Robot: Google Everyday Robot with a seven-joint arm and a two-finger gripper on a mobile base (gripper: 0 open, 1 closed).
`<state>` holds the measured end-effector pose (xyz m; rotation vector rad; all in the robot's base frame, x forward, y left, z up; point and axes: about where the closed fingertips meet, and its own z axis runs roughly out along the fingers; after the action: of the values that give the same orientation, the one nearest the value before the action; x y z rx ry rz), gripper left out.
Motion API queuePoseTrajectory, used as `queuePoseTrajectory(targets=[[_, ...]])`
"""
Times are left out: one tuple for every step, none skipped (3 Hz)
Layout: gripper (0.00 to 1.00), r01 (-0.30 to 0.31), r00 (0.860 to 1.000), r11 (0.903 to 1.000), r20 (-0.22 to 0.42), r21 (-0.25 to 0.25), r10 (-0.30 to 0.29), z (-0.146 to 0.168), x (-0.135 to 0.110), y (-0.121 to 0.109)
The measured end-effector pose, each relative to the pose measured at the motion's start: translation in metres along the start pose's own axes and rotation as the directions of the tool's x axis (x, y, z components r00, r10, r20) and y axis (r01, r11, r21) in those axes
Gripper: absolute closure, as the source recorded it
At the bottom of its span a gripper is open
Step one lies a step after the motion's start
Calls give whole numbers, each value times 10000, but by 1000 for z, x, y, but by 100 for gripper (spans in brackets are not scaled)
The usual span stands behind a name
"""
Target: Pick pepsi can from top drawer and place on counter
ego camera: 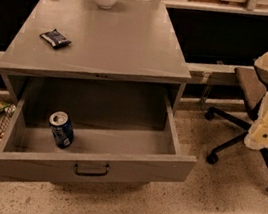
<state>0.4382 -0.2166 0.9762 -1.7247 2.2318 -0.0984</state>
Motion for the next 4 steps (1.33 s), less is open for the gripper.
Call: queuePoseTrajectory(targets=[[0,46,10000,9999,73,91,-47,0,-4,-1],[0,172,9937,9998,1108,-68,-164,12,-29,0],[0,664,9402,9963,3378,-542,-442,54,-95,5],[0,1498,8303,9857,5511,-772,-831,86,-177,22]])
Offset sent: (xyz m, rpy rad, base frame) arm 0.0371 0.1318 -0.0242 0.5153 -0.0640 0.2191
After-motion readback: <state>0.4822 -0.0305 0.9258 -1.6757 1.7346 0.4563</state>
